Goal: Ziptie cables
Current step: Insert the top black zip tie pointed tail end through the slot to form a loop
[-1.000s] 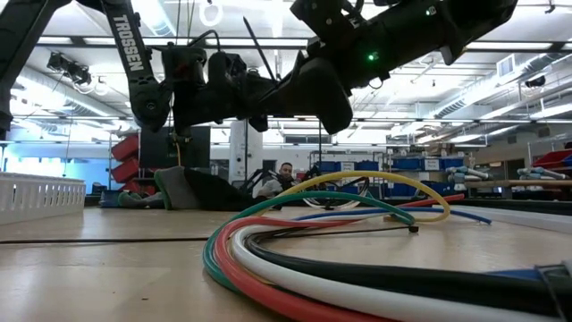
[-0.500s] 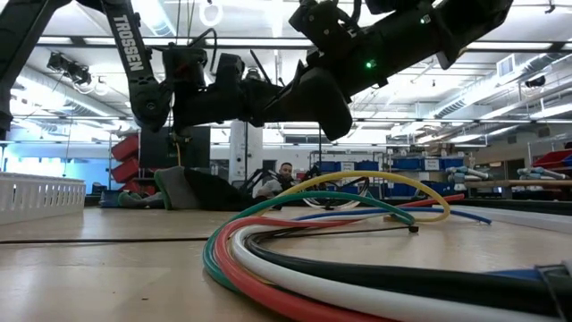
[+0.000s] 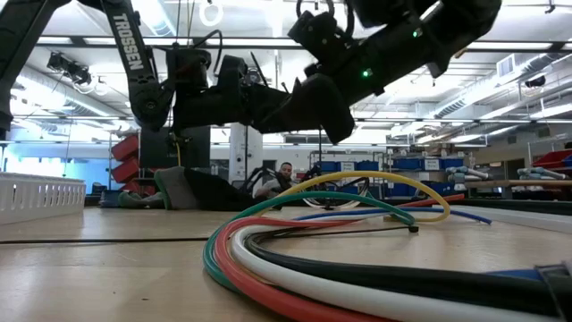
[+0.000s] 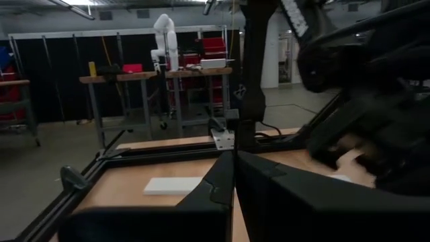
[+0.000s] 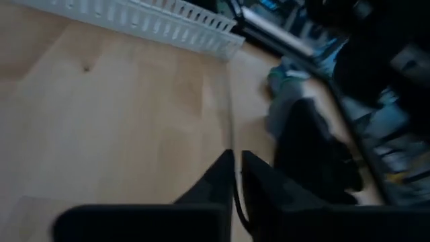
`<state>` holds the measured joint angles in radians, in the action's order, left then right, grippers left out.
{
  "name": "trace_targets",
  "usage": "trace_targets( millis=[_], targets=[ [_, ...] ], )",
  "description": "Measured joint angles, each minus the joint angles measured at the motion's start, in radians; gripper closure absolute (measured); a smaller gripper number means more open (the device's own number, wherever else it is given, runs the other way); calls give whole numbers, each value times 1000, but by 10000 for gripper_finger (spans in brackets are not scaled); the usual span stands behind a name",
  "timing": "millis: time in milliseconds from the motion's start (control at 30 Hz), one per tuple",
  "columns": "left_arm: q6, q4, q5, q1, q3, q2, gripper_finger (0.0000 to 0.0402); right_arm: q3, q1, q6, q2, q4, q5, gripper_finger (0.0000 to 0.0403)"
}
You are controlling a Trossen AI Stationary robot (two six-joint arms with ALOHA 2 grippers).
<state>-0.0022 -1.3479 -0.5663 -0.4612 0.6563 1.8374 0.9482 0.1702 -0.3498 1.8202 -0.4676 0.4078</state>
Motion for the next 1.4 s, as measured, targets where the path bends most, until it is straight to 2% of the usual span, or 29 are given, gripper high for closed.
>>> trace_targets(
  millis=[233,467,600,767,967,1167,1267,1400],
  targets=[
    [60,2,13,45,0,0,402,0,-39,183,0,16,-131,402],
    [219,10,141,112,0,0,401,-2,-43,328,0,15,-130,402],
    [351,19,270,157,-28,-6,401,-43,-43,392,0,-38,-90,402],
    [598,17,531,247,-104,-57,402,-130,-43,489,-3,-201,-89,402],
    [806,14,765,341,-137,-113,401,-189,-49,574,-5,-371,-97,403],
    [1033,15,855,423,-137,-113,401,-194,-63,597,-5,-430,-138,403],
    [1081,9,935,444,-136,-113,401,-194,-65,597,-5,-448,-153,403],
    [1112,-16,974,456,-135,-113,401,-194,-66,609,-5,-446,-151,403]
  ],
)
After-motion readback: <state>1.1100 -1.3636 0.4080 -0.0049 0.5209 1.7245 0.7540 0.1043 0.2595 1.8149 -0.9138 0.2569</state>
